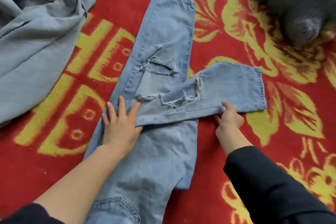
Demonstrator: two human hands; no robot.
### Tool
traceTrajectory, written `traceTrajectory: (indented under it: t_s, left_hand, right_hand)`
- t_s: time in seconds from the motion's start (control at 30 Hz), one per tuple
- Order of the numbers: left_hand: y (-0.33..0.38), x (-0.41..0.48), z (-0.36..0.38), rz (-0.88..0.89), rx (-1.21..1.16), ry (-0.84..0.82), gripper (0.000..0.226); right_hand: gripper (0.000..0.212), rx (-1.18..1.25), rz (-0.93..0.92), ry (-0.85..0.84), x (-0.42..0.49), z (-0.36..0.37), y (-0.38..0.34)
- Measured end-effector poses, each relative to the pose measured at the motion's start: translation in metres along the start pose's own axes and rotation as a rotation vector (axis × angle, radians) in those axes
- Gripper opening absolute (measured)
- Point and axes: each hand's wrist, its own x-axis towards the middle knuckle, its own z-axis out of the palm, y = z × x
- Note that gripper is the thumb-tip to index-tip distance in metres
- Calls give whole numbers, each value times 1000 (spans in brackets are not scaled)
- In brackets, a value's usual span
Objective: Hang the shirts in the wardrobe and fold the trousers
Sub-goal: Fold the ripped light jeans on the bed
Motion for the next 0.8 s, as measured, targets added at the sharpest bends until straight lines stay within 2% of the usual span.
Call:
traceTrajectory:
  t_s: [0.07,0.17,0.27,0.37,0.43,0.5,0.6,0.63,0.7,0.8]
  left_hand:
    - [7,8,-6,-45,-1,-1,59]
    - [11,16,-17,-92,-60,12,42]
    - [10,24,-32,-151,-171,64,25]
    - [4,26,-46,-180,-297,163,12]
    - [-3,29,-53,-198,-351,206,22]
    - [-12,32,-58,-247,-391,224,37]
    - [-29,40,-58,-319,-448,260,45]
    - [-35,42,-57,-332,-465,273,46]
    - [-44,48,-52,-365,-515,273,42]
    - [-49,53,-45,-423,-570,237,31]
  right_hand:
    - [34,107,-39,46,13,8,-21]
    - [33,100,-138,63,18,31,-64]
    - [18,-77,-336,-21,14,68,-109]
    - [35,-306,-542,-117,-2,116,-149]
    - [37,-379,-651,-197,-20,155,-171]
    - [28,-347,-684,-299,-33,191,-182]
    - [13,-382,-605,-641,-53,237,-175]
    - [17,-455,-569,-727,-62,246,-166]
    - [49,-677,-539,-779,-74,254,-142]
    - [62,-1038,-730,-835,-71,240,-90]
